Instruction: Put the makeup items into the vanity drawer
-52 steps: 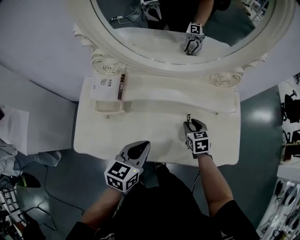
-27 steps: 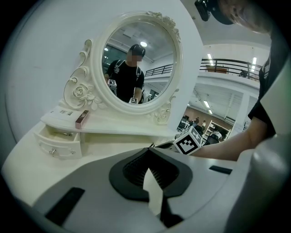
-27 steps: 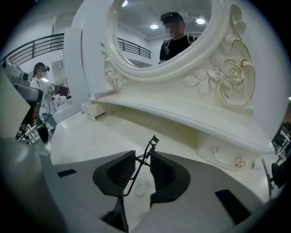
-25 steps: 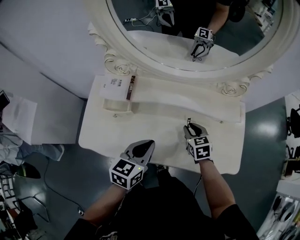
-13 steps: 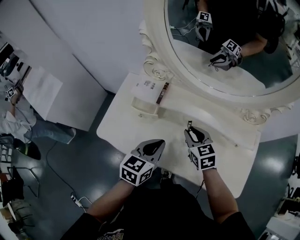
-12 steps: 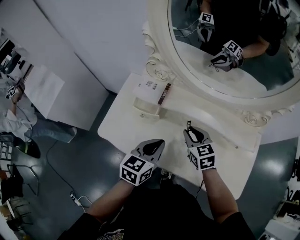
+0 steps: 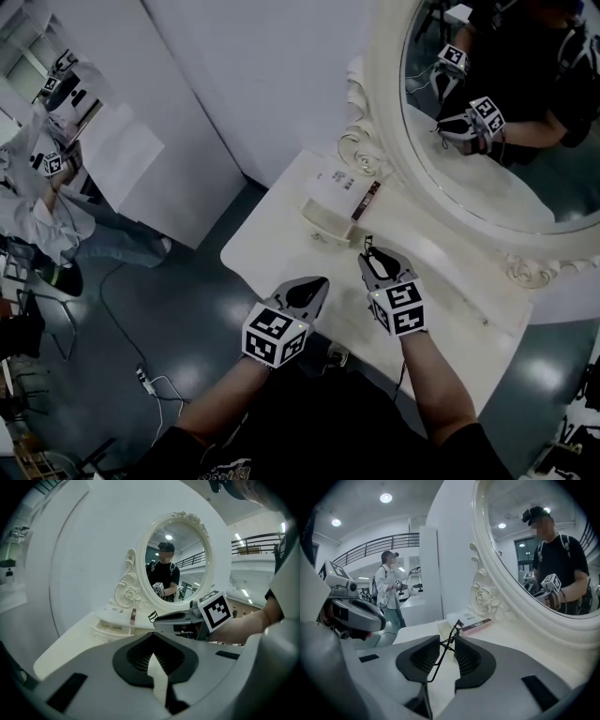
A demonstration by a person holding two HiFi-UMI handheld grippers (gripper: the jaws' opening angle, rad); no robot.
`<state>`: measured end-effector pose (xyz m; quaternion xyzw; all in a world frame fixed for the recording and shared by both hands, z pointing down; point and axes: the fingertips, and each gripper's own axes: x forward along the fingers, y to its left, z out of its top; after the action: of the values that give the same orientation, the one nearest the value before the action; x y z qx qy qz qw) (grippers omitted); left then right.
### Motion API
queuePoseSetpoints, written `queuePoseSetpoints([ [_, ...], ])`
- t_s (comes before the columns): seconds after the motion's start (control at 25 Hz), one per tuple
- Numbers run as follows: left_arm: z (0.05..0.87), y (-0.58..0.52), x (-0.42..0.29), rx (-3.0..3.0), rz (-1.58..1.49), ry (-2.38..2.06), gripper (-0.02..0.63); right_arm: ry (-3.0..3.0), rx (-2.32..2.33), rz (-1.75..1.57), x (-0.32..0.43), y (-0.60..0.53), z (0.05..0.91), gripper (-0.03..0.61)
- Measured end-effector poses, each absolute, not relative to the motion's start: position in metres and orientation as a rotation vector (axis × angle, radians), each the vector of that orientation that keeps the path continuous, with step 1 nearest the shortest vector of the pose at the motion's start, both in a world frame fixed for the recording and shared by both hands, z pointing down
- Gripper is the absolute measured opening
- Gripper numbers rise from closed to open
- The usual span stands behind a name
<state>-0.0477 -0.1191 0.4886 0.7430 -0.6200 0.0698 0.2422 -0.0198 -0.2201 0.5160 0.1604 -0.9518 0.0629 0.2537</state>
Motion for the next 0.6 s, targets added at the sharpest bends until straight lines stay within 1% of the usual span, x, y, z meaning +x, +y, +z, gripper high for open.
queuePoseSetpoints([
  [0.6,0.489,-0.116,-0.11,2.108,0.192,-1.574,0.005,-2.504,0.438,-0.001,-0.108,-0.216,0.511,0.118],
])
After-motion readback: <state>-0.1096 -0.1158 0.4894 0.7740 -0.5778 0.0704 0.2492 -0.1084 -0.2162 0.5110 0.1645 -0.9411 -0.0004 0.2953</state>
